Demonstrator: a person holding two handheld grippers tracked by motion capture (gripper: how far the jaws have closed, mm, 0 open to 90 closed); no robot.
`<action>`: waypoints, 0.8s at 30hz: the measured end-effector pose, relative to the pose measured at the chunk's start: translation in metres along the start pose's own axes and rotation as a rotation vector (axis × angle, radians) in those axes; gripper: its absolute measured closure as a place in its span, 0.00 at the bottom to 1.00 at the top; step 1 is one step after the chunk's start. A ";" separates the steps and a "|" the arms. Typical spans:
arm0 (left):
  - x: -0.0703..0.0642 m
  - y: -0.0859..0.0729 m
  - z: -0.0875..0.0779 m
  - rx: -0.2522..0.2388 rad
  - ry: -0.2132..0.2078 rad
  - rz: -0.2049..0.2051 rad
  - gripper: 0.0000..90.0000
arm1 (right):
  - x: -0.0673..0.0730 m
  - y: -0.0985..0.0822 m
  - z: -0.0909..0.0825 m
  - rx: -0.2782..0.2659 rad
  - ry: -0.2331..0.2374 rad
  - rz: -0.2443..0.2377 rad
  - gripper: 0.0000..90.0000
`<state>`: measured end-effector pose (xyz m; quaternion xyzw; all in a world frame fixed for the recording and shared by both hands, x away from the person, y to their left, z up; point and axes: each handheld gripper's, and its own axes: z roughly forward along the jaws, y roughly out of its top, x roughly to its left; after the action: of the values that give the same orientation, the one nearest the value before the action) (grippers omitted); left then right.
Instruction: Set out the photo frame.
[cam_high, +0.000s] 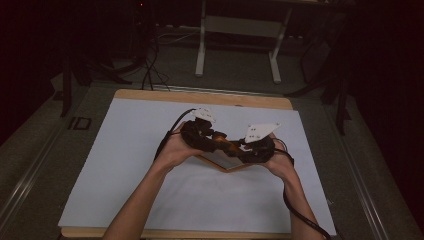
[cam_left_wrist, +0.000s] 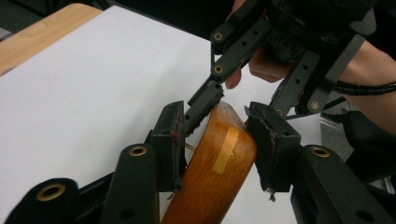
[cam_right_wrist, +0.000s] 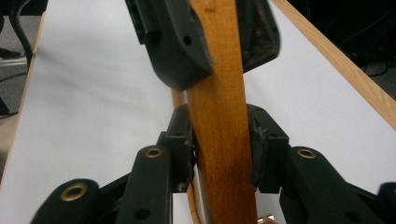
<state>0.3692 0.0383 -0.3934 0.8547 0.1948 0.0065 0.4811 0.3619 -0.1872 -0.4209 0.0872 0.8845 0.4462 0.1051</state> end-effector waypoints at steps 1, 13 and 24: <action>0.000 0.000 0.000 -0.002 0.000 0.001 0.60 | 0.000 0.000 0.000 0.001 -0.002 -0.003 0.73; 0.012 -0.024 -0.016 -0.107 0.039 -0.037 0.44 | -0.001 -0.009 -0.009 -0.009 -0.024 0.018 0.76; 0.020 -0.052 -0.017 -0.171 0.055 -0.062 0.39 | -0.002 -0.019 -0.016 -0.034 -0.041 0.049 0.76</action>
<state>0.3674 0.0834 -0.4306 0.8036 0.2329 0.0316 0.5468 0.3582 -0.2113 -0.4265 0.1160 0.8719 0.4619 0.1138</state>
